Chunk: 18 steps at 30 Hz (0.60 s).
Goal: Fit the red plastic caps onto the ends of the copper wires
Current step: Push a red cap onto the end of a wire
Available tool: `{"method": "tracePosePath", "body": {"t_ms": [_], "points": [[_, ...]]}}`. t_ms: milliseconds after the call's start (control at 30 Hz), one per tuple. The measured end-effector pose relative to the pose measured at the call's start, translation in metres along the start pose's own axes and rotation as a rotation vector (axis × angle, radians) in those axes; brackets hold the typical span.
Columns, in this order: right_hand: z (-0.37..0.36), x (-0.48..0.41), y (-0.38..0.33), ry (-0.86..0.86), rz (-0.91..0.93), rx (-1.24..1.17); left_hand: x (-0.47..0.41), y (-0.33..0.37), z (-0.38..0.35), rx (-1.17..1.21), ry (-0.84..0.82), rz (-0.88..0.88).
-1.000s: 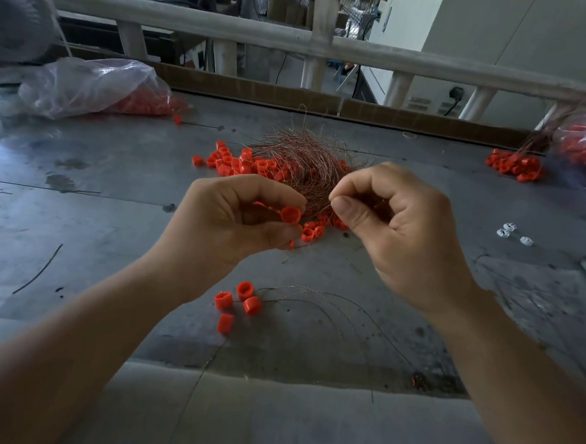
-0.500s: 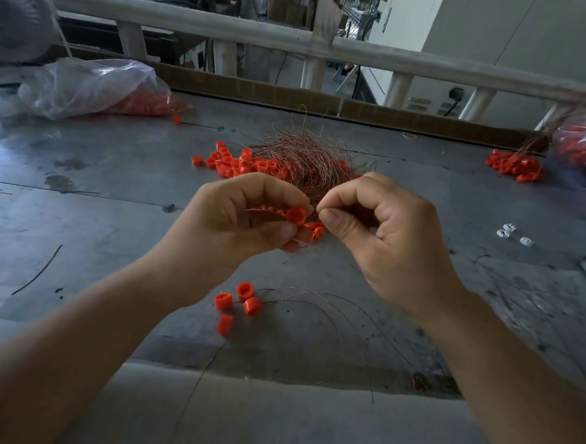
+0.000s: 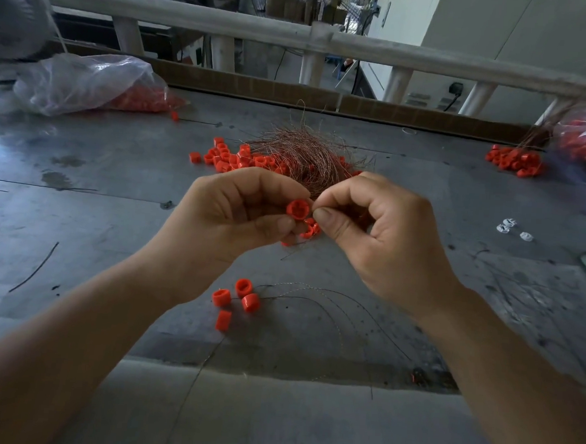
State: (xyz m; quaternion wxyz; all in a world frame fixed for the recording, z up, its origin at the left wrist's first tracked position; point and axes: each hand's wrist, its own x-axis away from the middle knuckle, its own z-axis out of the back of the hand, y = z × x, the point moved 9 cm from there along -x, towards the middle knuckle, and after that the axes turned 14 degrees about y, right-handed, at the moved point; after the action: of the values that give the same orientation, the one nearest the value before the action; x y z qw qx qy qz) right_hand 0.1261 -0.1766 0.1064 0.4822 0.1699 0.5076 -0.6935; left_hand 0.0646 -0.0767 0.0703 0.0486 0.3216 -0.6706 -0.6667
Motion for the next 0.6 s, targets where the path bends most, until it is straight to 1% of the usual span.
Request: {"method": "tracePosePath", "body": {"t_ms": [100,300,600], "points": [[-0.0018,0.0011,0.0009,-0.012,-0.011,0.009,-0.0013,-0.0032,0.0036,0.018,0.024,0.023],[-0.0006,0.0001,0.0023,-0.002,-0.024,0.016,-0.0014,-0.0074,0.004,0.078,0.02,0.086],[0.0,0.0011,0.0015,-0.027,-0.024,-0.009,-0.0008,-0.0049,0.0039,0.06,0.028,0.088]]}}
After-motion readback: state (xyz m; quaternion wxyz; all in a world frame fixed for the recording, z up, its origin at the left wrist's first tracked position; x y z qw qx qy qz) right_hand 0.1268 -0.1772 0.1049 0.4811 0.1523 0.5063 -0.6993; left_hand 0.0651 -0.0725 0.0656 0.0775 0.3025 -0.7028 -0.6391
